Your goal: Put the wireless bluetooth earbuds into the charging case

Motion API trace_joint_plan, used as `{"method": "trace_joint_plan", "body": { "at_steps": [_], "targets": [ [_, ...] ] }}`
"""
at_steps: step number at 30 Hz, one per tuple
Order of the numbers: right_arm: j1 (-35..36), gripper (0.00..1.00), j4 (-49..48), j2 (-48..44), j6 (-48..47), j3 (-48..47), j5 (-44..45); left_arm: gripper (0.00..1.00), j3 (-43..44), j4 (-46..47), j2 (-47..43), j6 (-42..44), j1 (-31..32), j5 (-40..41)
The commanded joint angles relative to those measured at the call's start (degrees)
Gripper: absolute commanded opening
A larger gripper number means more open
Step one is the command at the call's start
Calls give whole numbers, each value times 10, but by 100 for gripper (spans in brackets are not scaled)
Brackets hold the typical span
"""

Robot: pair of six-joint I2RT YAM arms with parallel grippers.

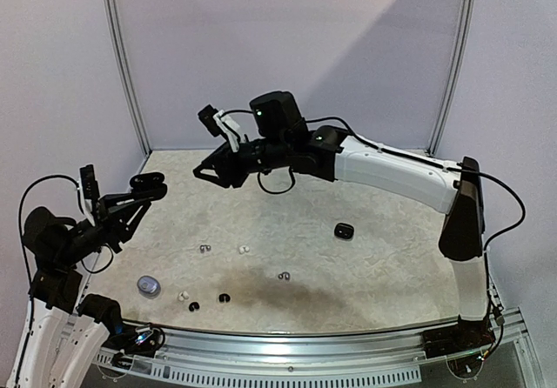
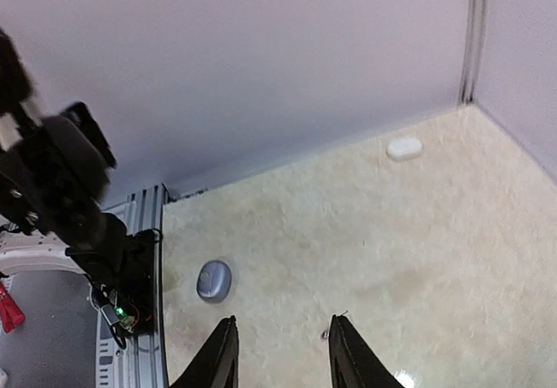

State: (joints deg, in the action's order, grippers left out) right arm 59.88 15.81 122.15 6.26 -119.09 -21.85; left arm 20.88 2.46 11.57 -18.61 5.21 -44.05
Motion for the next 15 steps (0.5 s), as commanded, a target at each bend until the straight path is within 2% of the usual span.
{"method": "trace_joint_plan", "body": {
  "at_steps": [1,8,15],
  "targets": [
    [24,35,131,55,-29,36,68,0,11,-23,-25,24,-27,11],
    [57,26,155,116,-157,61,27,0,-1,-5,-44,28,-49,2],
    [70,26,130,143,-229,95,-6,0,-10,14,-49,24,-52,-2]
  ]
}}
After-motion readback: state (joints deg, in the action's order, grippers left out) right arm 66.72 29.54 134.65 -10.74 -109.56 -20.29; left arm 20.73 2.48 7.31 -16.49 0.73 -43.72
